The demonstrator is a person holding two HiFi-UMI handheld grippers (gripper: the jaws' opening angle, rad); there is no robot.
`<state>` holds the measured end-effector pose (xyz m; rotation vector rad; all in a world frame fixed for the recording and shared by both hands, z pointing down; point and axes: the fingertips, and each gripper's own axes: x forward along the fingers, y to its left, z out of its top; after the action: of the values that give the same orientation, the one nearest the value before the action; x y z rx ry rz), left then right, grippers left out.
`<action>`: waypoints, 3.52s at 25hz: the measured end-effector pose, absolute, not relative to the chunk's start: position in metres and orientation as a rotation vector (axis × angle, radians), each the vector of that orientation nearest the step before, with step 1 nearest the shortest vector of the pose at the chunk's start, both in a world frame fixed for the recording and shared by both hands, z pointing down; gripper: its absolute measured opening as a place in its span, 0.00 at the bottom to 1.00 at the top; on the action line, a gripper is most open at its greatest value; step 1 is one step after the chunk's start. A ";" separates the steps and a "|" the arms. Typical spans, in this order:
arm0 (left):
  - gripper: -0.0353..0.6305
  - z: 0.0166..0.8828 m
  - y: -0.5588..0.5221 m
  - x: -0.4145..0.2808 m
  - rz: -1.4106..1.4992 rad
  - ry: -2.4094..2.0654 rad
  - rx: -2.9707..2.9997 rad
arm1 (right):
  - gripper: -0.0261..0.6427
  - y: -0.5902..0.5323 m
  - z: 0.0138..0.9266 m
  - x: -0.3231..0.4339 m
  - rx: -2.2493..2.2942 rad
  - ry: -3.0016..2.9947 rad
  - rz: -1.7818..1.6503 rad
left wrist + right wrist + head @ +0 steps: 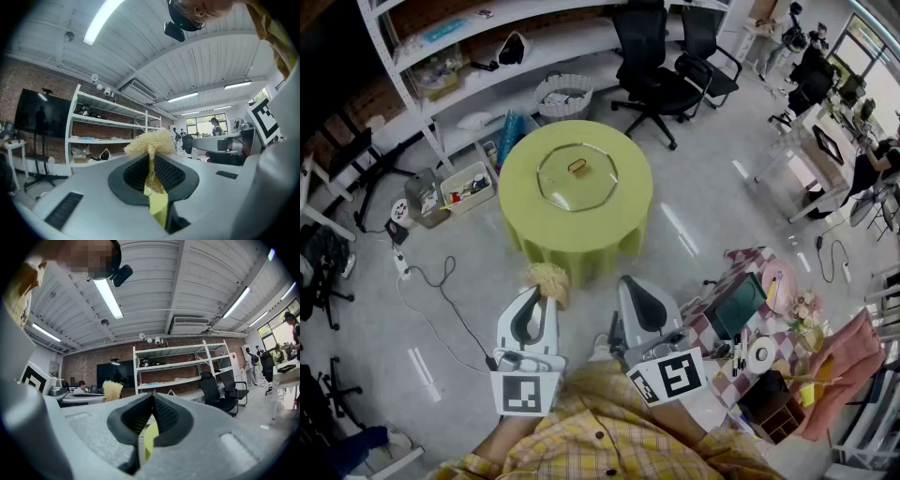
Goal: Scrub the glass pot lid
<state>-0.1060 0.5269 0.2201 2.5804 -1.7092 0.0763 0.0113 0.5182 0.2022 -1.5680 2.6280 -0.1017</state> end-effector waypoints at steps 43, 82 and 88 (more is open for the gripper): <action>0.11 0.258 0.311 -0.044 0.230 -1.682 2.510 | 0.04 0.308 0.248 0.059 -1.478 2.711 -0.302; 0.11 0.342 0.030 -0.137 0.724 -1.282 2.756 | 0.03 0.042 0.304 -0.039 -1.846 2.676 -0.441; 0.11 0.362 0.013 -0.116 0.808 -1.264 2.689 | 0.03 0.030 0.325 -0.020 -1.823 2.696 -0.512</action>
<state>-0.1165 0.0130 0.3616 2.6895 -1.2636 0.8083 -0.0203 0.0298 0.3251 -1.8231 2.6963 -0.5121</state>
